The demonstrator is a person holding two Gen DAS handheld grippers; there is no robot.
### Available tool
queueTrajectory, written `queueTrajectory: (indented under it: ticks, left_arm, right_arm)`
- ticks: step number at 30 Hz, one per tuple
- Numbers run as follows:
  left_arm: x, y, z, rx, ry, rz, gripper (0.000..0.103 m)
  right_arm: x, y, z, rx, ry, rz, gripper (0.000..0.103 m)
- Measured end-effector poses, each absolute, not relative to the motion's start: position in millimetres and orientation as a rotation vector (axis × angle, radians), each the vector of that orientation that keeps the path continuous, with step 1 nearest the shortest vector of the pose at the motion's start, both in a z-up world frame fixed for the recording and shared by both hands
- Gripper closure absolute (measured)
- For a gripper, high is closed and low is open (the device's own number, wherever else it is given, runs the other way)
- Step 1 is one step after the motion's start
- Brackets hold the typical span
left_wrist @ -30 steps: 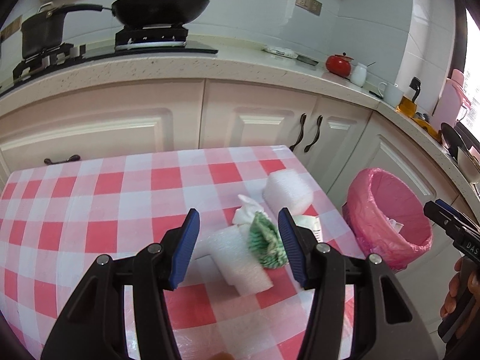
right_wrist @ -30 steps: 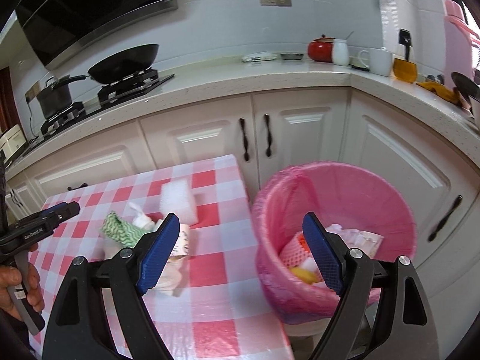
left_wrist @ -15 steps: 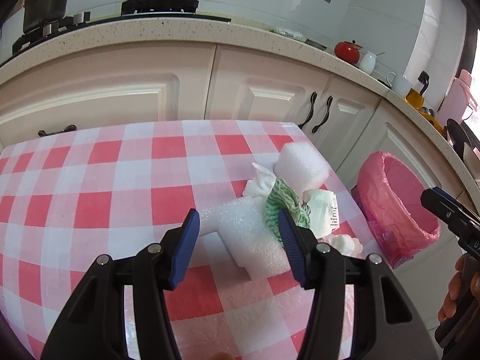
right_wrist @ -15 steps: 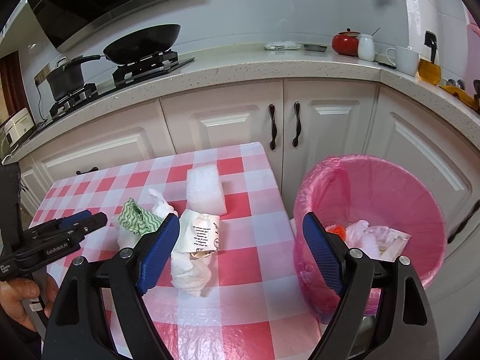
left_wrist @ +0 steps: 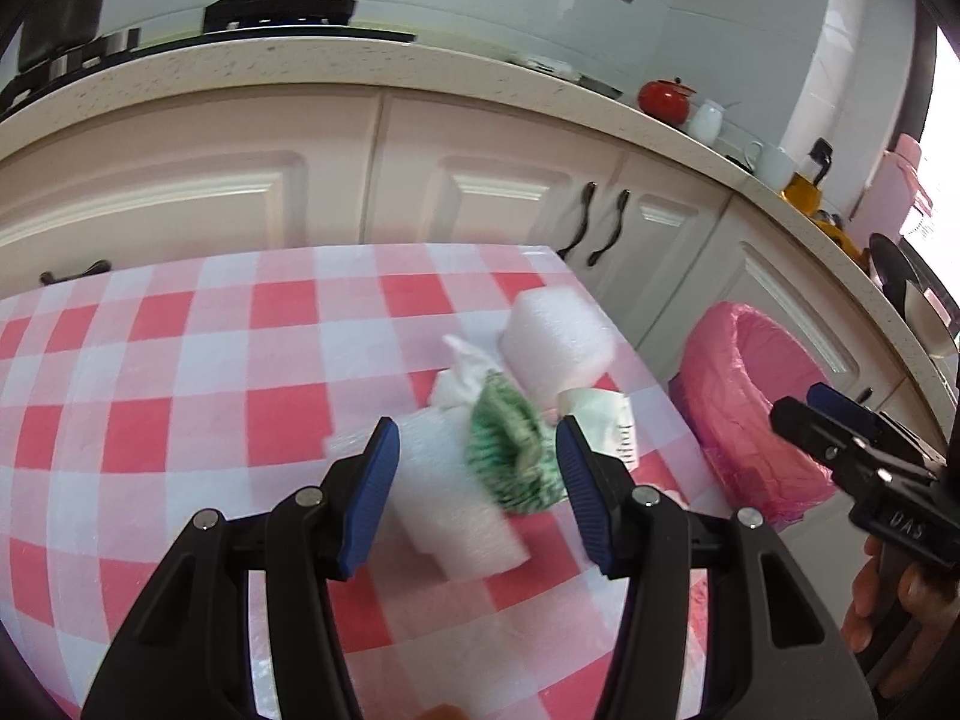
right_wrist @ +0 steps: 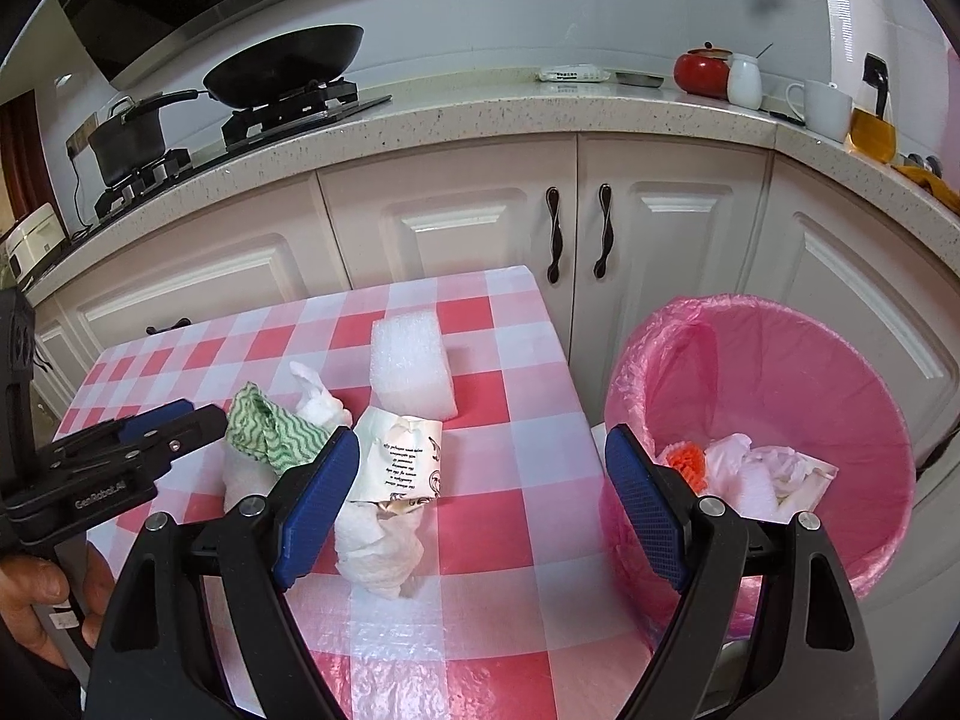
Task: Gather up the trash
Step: 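Grasp the green striped cloth with left tool while right tool grasps printed tissue packet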
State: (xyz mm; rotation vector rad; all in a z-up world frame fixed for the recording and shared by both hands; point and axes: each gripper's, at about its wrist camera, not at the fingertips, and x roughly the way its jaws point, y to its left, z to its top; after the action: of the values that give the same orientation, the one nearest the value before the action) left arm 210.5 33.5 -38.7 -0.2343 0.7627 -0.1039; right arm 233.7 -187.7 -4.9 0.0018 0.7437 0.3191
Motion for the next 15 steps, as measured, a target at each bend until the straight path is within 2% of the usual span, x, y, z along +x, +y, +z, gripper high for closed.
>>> queueTrajectory:
  ticks: [5, 8, 15]
  left_arm:
    - [226.1, 19.7, -45.2, -0.211, 0.79, -0.129, 0.054]
    - [234.8, 14.0, -51.3, -0.195, 0.811, -0.134, 0.061]
    - [244.7, 10.3, -68.3, -0.152, 0.866, -0.129, 0.089]
  right_arm:
    - [232.7, -189.7, -4.9, 0.0, 0.745, 0.317, 0.023]
    - [232.8, -187.5, -5.3, -0.004, 0.746, 0.323, 0.023]
    - [235.8, -178.1, -10.4, -0.009, 0.761, 0.342, 0.023]
